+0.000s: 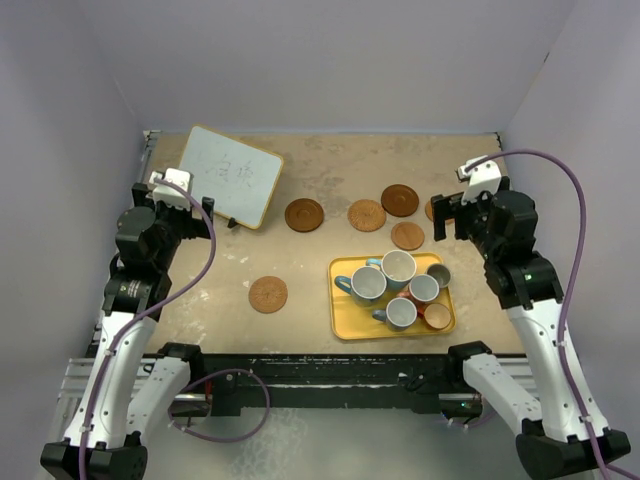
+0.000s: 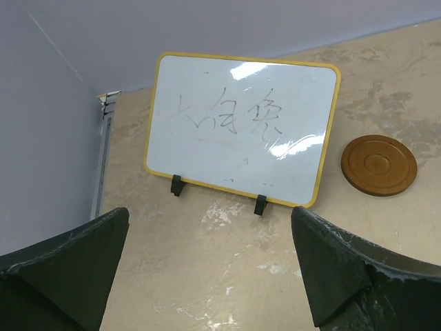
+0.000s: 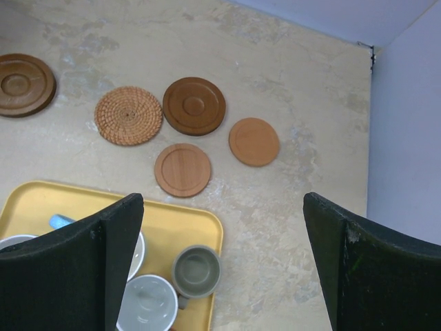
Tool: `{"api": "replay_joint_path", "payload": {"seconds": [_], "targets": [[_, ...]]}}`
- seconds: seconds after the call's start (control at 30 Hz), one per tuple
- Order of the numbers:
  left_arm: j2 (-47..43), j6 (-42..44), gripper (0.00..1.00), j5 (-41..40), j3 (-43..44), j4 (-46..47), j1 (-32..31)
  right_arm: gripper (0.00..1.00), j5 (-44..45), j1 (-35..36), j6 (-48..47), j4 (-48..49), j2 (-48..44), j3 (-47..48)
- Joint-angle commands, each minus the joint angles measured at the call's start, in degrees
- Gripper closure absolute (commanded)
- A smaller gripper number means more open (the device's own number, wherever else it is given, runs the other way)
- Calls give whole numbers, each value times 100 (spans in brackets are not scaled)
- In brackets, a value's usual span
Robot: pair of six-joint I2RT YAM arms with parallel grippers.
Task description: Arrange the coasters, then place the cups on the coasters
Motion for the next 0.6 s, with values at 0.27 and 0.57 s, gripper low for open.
{"api": "replay_joint_path", "payload": {"seconds": [0.27,0.57], "targets": [[17,516,2,694,-44,26,75,0,-1096,-30,-698,-403,374,247],[204,921,2,1498,-144,-93,75,0,-1704,-19,-1138,-624,688,193]]}}
